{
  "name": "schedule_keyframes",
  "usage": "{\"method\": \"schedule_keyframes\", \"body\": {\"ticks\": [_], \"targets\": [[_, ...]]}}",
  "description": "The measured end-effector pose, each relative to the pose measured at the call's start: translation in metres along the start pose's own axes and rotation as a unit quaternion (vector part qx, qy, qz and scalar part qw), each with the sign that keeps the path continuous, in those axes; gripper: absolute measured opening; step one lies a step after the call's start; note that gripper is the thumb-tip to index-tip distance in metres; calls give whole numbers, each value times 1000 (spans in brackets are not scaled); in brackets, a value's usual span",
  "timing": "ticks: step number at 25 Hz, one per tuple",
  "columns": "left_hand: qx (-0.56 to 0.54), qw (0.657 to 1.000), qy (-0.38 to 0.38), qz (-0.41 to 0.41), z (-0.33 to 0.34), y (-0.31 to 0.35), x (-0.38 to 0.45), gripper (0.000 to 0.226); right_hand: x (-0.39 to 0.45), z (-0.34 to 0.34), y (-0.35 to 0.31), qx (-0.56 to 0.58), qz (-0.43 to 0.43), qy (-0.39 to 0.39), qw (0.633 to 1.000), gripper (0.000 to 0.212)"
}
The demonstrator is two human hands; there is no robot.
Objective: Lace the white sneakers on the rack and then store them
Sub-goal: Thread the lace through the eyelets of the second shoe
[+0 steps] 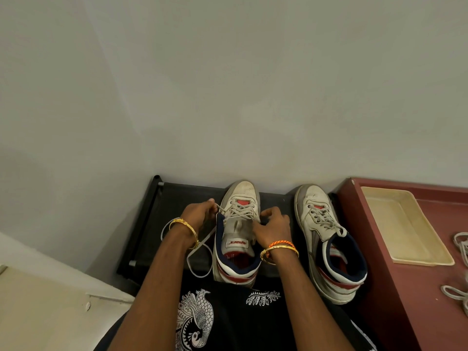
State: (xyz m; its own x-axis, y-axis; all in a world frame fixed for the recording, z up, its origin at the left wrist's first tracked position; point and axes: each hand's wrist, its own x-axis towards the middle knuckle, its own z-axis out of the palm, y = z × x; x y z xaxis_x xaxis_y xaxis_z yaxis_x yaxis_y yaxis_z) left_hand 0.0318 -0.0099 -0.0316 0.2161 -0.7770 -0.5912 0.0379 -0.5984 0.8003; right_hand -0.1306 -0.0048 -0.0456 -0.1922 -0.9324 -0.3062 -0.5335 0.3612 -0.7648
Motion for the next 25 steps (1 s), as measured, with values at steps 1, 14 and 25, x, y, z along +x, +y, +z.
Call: {"method": "schedule_keyframes", "body": {"ticks": [1, 14, 25], "targets": [[-2, 1000, -6, 20, -2, 4, -6, 32, -1, -3, -3, 7, -19, 12, 1000, 29], [-161, 976, -31, 141, -1, 56, -65, 21, -32, -66, -66, 292, -213, -177, 915, 13], [-155, 952, 263, -9, -18, 19, -26, 48, 8, -80, -12, 208, -82, -39, 974, 16]]}}
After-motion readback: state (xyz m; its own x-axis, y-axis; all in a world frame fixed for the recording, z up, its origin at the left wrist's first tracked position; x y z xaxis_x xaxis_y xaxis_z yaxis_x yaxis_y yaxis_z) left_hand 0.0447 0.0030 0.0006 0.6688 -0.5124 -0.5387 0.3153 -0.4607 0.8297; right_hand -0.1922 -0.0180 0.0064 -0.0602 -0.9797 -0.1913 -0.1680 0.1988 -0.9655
